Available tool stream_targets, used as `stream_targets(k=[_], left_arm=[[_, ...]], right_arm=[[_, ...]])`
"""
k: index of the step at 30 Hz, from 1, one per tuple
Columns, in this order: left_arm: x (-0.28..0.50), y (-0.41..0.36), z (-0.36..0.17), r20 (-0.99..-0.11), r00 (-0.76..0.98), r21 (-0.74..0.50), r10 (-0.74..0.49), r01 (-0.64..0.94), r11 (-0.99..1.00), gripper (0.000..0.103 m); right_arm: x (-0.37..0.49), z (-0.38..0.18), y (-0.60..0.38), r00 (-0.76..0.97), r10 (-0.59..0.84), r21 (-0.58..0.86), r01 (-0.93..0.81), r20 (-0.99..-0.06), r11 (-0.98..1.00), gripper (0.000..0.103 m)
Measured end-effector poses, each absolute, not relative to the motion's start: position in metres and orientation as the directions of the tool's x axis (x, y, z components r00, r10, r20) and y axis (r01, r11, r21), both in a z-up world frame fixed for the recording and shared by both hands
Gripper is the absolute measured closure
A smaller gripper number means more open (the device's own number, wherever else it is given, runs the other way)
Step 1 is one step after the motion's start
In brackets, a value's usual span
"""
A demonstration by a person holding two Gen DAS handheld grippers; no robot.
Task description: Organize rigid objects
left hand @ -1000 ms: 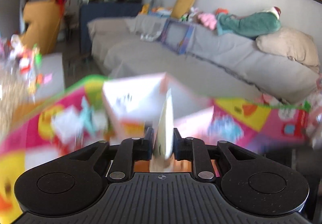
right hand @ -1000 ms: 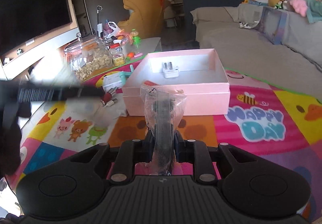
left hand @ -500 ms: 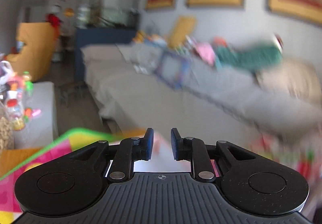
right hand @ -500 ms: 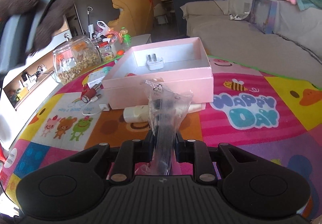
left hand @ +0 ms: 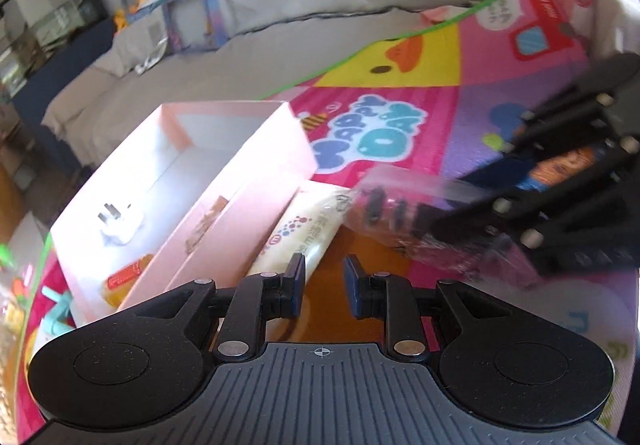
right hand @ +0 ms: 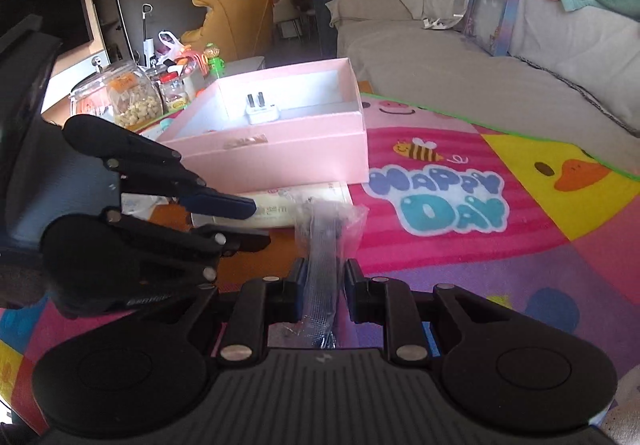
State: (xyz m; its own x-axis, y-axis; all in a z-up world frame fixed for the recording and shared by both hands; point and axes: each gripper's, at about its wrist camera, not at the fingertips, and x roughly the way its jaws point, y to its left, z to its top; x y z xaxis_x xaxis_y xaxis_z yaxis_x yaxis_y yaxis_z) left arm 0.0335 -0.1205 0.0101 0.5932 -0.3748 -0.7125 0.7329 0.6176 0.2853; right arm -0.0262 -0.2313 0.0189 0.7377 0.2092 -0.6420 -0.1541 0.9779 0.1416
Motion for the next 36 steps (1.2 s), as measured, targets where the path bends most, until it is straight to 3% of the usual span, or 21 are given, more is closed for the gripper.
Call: stream_targets(k=[12, 20, 26, 30, 36], left_arm=[[0.049, -0.111, 0.023, -0.713, 0.607, 0.274, -0.351, 0.702, 0.658, 0.077], [0.058, -0.103, 0.022, -0.763, 0.508, 0.165, -0.4, 0.75, 0.64, 0.077], [0.051, -0.098, 0.03, -0.728, 0.571, 0.235, -0.379, 0.728, 0.644, 0.077], [0.062, -0.08, 0.041, -0.698, 0.603, 0.176, -0.387, 0.668, 0.723, 0.077], [0.081, -0.05, 0.032, -0.703, 0.56, -0.042, -0.439, 0.584, 0.811, 0.078]], right_arm=[[-0.024, 0.007, -0.229, 0.729, 0.219, 0.149, -0.16, -0.649, 0.976, 0.076], [-0.024, 0.004, -0.229, 0.734, 0.221, 0.147, -0.165, -0.642, 0.975, 0.073], [-0.026, 0.003, -0.226, 0.742, 0.215, 0.13, -0.172, -0.635, 0.976, 0.07], [-0.027, 0.003, -0.223, 0.746, 0.213, 0.121, -0.177, -0.631, 0.977, 0.067], [-0.026, 0.005, -0.229, 0.745, 0.222, 0.146, -0.168, -0.63, 0.975, 0.065]])
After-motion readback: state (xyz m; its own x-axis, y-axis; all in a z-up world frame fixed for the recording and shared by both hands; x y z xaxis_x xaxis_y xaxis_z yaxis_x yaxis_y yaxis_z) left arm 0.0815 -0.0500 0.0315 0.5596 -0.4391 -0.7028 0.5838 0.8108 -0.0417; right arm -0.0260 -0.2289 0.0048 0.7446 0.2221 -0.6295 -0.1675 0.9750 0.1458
